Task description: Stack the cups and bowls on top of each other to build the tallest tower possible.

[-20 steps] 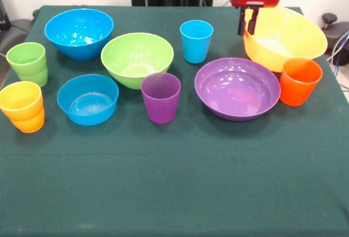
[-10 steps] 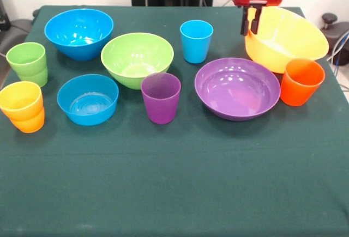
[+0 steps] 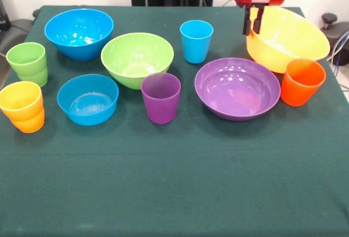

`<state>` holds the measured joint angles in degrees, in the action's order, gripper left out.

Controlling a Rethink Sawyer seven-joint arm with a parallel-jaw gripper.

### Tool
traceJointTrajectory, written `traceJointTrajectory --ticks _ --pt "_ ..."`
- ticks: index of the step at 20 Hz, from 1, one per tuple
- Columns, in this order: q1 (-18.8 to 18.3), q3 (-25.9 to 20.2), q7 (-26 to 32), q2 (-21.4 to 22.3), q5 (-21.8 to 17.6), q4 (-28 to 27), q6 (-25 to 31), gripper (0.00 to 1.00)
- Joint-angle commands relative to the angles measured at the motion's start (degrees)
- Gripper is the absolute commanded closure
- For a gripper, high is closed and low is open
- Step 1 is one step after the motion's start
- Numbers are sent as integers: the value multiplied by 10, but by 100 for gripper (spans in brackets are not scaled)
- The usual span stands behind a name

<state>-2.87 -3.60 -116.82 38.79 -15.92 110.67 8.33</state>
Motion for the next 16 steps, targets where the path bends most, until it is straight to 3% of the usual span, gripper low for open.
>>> traceJointTrajectory --ticks 1,16 --pt "2 -49 -22 10 -18 29 27 100" --pt "-27 -88 -7 94 6 87 85 100"
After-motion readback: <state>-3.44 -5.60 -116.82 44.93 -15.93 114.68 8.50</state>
